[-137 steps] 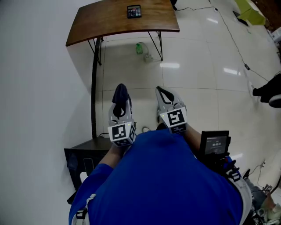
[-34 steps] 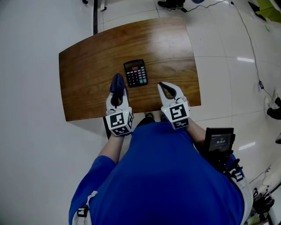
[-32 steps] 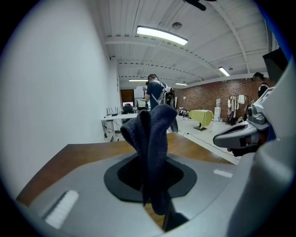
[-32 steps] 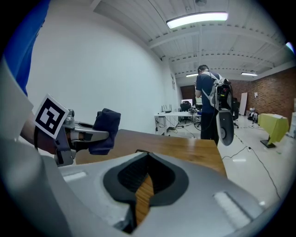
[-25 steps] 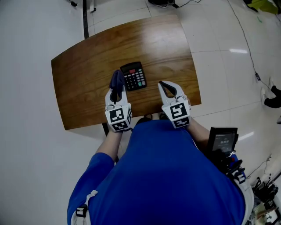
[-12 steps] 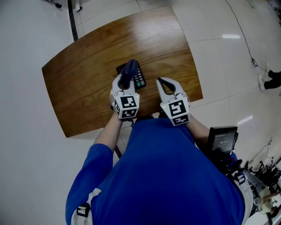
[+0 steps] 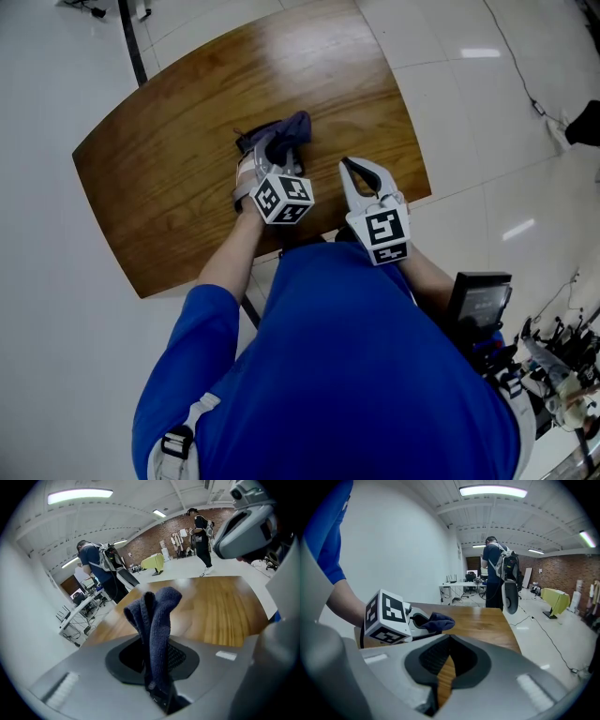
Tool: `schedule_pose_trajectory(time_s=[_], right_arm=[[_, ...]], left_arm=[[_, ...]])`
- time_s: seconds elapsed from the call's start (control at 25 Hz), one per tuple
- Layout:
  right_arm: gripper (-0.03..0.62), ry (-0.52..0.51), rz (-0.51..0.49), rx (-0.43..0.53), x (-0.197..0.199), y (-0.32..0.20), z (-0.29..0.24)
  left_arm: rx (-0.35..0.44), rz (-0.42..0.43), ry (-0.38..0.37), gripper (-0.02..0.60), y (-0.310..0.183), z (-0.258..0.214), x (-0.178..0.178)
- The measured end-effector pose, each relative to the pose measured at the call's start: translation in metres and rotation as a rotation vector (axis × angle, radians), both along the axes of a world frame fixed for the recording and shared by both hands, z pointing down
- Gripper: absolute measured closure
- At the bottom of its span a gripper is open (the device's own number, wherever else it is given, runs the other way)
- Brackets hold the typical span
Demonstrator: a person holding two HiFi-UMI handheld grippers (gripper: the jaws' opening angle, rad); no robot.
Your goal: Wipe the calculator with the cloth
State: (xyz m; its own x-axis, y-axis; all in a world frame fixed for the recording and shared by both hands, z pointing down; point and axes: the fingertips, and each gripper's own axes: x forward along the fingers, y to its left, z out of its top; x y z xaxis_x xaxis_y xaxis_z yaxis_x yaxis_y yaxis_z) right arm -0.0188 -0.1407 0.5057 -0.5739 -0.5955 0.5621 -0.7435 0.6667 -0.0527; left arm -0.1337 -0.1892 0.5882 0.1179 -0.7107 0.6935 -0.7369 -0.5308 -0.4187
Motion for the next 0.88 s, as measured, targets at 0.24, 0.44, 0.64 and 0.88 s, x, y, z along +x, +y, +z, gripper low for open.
schedule_pose_trajectory(time_s=[0.24,0.44,0.64,0.88], right_arm=[[0.591,0.002,0.005,-0.004,0.001,-0.001,0.0],[0.591,-0.004,-0.016,-0.001,-0.01,0.0,-0.003],[0.591,-0.011,-0.038,0.004,-0.02,0.001,-0.007],[0.591,-0.017,-0.044,0.008,-0.025,-0.001,-0.011]], left_arm=[[-0.037,-0.017,-0.017,0.515,0.002,0.009,-0.006],[-0.049,-0.078,-0.017,0.515,0.009,0.007,-0.032],[-0.067,-0.149,-0.028,0.515,0.025,0.006,-0.066],[-0.081,-0.184,-0.043,0.515,0.036,0.007,-0.085]])
